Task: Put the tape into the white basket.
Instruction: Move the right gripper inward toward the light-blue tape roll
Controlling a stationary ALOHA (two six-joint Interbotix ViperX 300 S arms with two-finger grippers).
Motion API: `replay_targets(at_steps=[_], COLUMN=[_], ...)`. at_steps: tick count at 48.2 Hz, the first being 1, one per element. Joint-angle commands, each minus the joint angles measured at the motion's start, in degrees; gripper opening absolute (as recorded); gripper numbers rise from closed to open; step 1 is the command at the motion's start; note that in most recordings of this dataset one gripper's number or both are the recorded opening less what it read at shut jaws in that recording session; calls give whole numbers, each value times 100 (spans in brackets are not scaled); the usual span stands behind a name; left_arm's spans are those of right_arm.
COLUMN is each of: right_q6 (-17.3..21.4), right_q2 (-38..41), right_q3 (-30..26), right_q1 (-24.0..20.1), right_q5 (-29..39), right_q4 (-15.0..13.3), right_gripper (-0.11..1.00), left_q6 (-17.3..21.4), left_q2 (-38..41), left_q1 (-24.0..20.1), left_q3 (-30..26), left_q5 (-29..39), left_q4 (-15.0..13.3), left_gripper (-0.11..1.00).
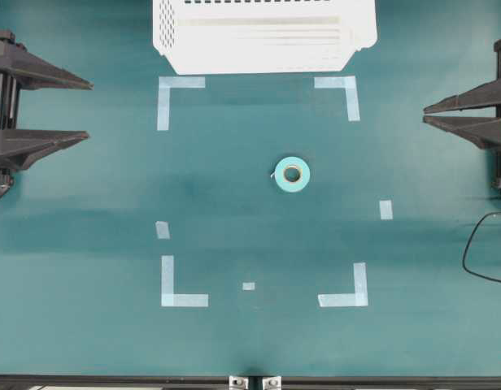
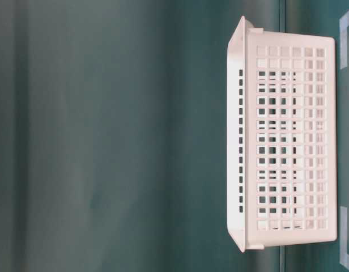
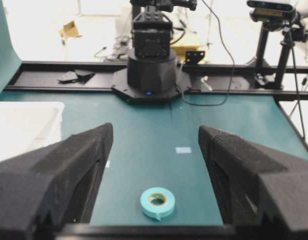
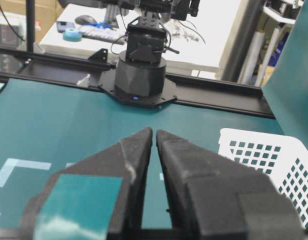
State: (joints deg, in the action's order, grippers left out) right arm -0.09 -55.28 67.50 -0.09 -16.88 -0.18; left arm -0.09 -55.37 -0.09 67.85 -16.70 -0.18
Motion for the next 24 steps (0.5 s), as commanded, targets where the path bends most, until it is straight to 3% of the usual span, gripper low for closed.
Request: replay_targets(at_steps=[1, 3, 7, 10, 20, 24], right_q6=[26, 26, 26, 44, 246, 316], right_q2=[35, 44, 97, 149, 237, 220], right_q3=[-18, 26, 62, 70, 44, 70], right_q1=[0, 0, 9, 18, 18, 18], right_q5=[-35, -26, 9, 35, 26, 18], right_q4=[9, 9, 0, 0, 9, 9], right_gripper=[24, 22, 6, 1, 2, 15], left_q6=[-26, -26, -18, 18, 0, -9], left_q2=[26, 44, 114, 193, 413, 413], left_q1=[79, 105, 202, 281, 316, 308], left_q3=[-18, -9, -26, -62, -53, 9], left_q5=[-105, -114, -114, -123, -114, -114], left_q4=[-176, -176, -167, -167, -167, -167], left_gripper=[24, 22, 5, -3, -11, -11])
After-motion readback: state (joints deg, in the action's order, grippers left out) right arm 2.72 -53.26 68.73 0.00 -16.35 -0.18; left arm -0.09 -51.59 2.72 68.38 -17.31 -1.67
